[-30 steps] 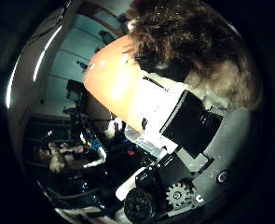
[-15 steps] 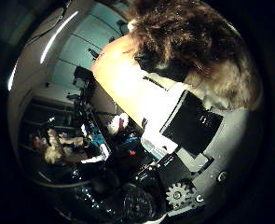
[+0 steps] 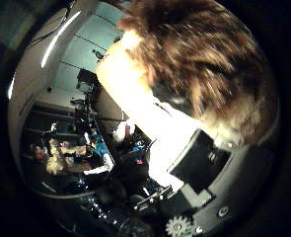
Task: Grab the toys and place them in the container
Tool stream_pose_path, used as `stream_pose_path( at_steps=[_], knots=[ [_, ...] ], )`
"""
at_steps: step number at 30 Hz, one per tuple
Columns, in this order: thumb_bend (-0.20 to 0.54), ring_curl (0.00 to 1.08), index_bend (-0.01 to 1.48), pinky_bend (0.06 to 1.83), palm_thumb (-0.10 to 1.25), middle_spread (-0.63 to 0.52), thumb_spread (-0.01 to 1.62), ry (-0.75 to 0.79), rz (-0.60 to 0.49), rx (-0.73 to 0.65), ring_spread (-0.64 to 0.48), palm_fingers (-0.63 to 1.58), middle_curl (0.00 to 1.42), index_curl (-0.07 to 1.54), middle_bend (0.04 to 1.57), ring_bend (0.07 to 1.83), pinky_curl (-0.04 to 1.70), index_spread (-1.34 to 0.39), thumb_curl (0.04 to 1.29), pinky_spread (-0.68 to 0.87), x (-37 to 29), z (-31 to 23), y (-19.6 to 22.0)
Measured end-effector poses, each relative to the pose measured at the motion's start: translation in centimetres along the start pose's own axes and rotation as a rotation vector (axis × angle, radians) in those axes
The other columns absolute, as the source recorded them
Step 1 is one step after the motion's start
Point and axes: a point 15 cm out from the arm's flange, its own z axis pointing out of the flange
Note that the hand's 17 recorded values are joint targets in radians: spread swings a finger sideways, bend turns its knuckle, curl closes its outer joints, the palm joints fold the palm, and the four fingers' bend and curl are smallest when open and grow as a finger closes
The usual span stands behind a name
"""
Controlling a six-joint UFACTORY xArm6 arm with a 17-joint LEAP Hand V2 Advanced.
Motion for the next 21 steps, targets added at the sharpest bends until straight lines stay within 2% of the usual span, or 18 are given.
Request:
stream_pose_path(
  at_steps=[7, 10, 15, 21],
  knots=[
    [-0.022, 0.50, 0.40, 0.65, 0.54, -0.14, 1.22, 0.003, 0.007, -0.074, -0.14, 0.17, 0.48, 0.49, 0.73, 0.91, 0.75, -0.45, 0.27, 0.35, 1.6, 2.5, 1.9],
    [-0.020, 0.43, 0.36, 0.61, 0.53, -0.10, 1.21, 0.003, 0.017, -0.095, -0.06, 0.16, 0.42, 0.45, 0.61, 0.79, 0.68, -0.46, 0.27, 0.47, 2.3, 2.5, 2.6],
    [-0.020, 0.36, 0.30, 0.54, 0.52, -0.08, 1.19, 0.018, 0.034, -0.072, 0.00, 0.22, 0.38, 0.41, 0.53, 0.70, 0.60, -0.46, 0.27, 0.53, 3.9, 0.8, 3.9],
    [-0.018, 0.31, 0.22, 0.47, 0.50, -0.08, 1.18, 0.091, 0.127, -0.045, 0.02, 0.29, 0.36, 0.38, 0.47, 0.63, 0.52, -0.44, 0.27, 0.54, 10.2, -1.3, 6.3]
  ],
)
